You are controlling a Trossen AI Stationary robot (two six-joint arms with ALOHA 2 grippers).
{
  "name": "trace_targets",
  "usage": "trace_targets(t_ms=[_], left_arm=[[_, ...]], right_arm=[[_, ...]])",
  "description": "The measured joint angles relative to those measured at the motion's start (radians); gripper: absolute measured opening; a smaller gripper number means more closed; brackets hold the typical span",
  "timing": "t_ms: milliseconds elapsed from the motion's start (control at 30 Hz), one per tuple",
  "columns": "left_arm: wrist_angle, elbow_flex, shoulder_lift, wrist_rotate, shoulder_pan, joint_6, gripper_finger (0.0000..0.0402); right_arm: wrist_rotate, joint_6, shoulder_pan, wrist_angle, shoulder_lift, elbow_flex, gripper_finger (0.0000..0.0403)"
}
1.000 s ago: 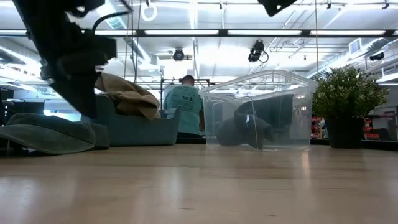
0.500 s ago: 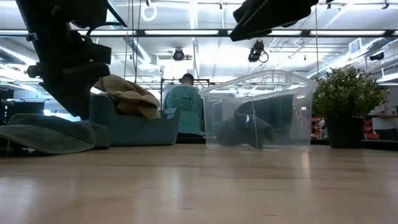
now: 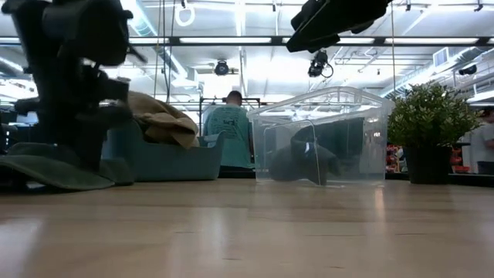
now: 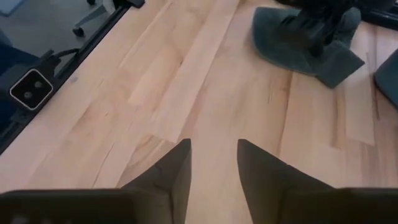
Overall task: Pick & Place hat
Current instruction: Put the top blue cap into the transparent bin
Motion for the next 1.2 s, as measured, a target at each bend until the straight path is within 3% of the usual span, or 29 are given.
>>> trace_targets(t_ms=[133,367,500,667,867,967,1200], left_arm=[[0.107,-0.040,0.001,-0.006,0.000,0.005,0.0140],[0.138,0.044,-0.001,0.018,-0.008,0.245,0.0015],[0.234,0.152,-0.001,0.017,-0.035,0.547,0.0014],[0.439,0.273,-0.001,0.020,-0.090,1.047,0.0009],[0.598,0.307,0.002,0.092,-0.144,1.572,0.0008],[0.605,0.307,0.002,0.117,-0.160,1.752,0.0009],[0.607,0.307,0.002,0.125,-0.145,1.989,0.0008]], right_arm=[[0.002,-0.008,0.000,0.001,0.000,0.000,0.0128],[0.002,-0.018,0.000,0.005,0.000,0.000,0.0127],[0.002,-0.042,-0.001,0.007,0.000,0.000,0.0130],[0.026,-0.095,-0.001,0.039,0.000,0.000,0.0146],[0.117,-0.179,-0.005,0.097,0.000,0.000,0.0181],[0.115,-0.207,-0.011,0.135,0.000,0.000,0.0203],[0.105,-0.254,-0.032,0.257,0.022,0.000,0.0249]])
